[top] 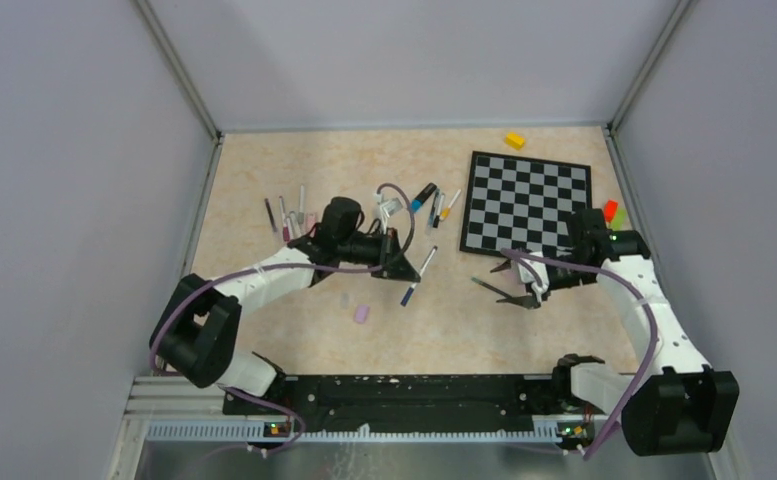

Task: Open the pen caps
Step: Pick up the pen from the center of the board.

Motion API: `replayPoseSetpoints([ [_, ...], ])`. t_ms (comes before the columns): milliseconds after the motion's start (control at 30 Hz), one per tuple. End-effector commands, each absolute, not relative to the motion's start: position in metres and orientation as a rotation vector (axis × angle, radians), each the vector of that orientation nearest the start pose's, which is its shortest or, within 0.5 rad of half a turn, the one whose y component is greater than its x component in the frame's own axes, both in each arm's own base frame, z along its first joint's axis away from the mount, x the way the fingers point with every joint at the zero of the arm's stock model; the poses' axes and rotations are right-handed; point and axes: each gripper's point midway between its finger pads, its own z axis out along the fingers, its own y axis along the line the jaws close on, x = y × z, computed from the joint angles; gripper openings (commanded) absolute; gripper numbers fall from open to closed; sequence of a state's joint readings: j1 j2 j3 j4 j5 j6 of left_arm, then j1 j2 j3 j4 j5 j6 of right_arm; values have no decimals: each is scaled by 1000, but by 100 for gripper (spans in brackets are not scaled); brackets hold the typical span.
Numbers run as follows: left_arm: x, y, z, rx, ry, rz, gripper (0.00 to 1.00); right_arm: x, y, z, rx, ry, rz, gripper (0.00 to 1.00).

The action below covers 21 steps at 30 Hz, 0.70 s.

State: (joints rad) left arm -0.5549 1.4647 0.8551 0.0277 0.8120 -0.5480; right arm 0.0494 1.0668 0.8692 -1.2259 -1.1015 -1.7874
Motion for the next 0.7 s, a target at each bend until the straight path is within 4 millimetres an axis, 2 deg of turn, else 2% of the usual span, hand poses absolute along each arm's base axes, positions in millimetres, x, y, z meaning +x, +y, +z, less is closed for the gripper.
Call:
replayPoseSetpoints([
  [0, 178, -326, 192, 667, 2120, -1754, 0, 161, 170, 225, -1772, 834, 682, 58],
  [133, 155, -340, 190, 708, 2120, -1793, 0, 156, 177, 231, -1820, 752, 668, 57],
  [233, 144, -352, 189, 739, 2115, -1827, 0, 153, 179, 228, -1874, 725, 657, 56],
  [333, 136, -365, 185, 765, 2128, -1848, 0, 151, 180, 215, -1934, 726, 658, 55],
  [467, 134, -379, 179, 769, 2154, -1854, 0, 147, 184, 202, -2001, 720, 660, 54],
  [667, 134, -396, 173, 773, 2181, -1870, 0, 143, 189, 170, -2154, 706, 631, 49],
])
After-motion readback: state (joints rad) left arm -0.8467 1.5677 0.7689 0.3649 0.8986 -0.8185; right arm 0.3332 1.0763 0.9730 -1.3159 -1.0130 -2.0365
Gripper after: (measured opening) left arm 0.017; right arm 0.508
